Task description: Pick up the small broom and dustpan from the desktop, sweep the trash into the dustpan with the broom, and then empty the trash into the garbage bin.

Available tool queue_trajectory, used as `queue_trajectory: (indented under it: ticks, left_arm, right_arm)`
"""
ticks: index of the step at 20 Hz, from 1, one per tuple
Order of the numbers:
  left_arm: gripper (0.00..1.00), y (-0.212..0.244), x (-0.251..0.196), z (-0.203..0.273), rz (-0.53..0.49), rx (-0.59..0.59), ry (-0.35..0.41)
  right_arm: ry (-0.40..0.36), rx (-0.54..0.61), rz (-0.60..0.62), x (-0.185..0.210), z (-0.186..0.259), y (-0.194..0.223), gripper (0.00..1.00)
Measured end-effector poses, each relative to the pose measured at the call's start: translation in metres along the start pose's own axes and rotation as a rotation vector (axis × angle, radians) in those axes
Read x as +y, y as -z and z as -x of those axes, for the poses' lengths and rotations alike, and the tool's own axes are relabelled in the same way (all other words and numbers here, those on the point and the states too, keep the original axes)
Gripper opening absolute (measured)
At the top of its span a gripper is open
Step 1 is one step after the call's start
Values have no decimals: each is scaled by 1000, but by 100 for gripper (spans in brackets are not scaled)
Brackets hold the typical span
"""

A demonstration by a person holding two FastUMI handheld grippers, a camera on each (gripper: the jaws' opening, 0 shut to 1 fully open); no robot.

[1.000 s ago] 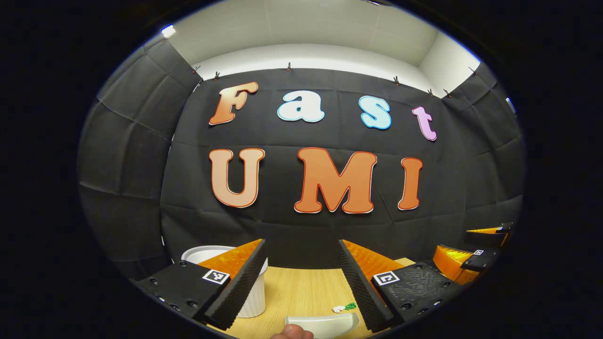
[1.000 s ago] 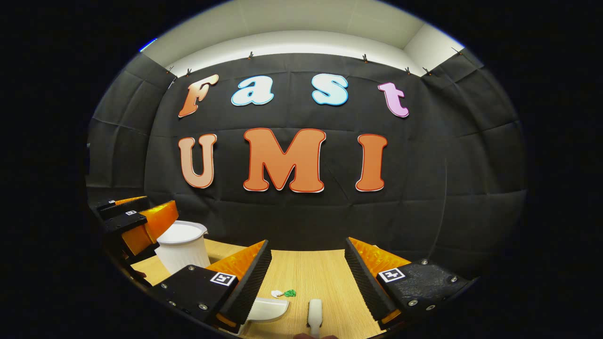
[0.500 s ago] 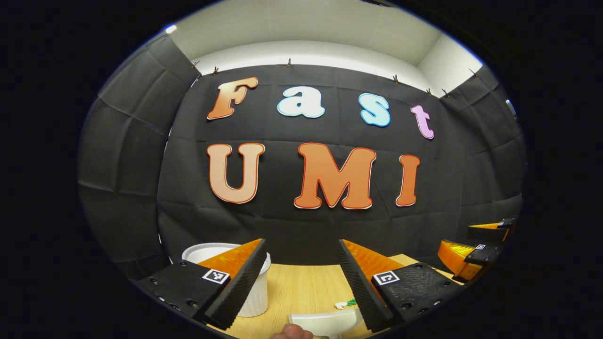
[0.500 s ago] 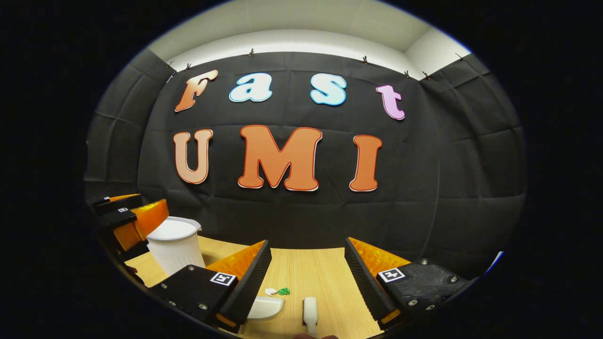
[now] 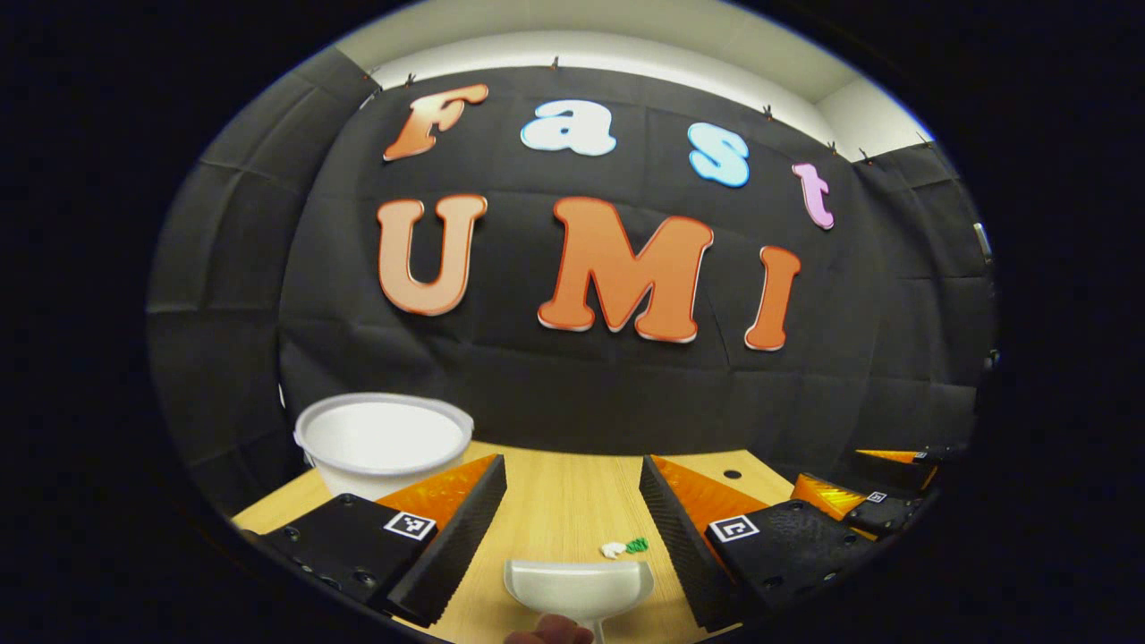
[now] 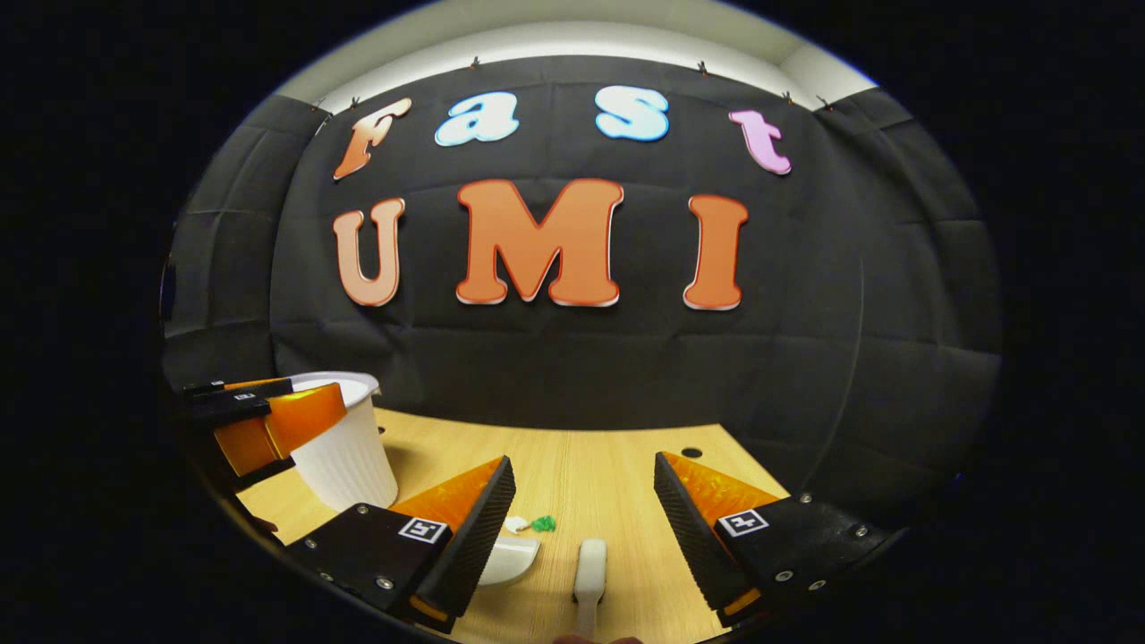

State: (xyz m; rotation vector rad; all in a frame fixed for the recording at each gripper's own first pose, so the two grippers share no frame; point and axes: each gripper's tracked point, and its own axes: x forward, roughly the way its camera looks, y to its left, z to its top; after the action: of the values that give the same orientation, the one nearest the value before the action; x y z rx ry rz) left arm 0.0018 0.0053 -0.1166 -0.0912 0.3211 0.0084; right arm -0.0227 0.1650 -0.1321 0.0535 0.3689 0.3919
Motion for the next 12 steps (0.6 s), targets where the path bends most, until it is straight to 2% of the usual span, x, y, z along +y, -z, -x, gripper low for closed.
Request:
queue_trajectory:
  ticks: [5,9,12]
  left_arm:
    - [96,94,-11,-25,49,352,6]
    - [97,177,-16,-23,73,685,-4]
    - [98,183,-12,-17,120,863,-39]
  right_arm:
    - [-53,322,-70,4,-30,88,94]
    - [-35,562,-66,-8,-47,152,95]
    - [-56,681,-35,-10,-56,178,95]
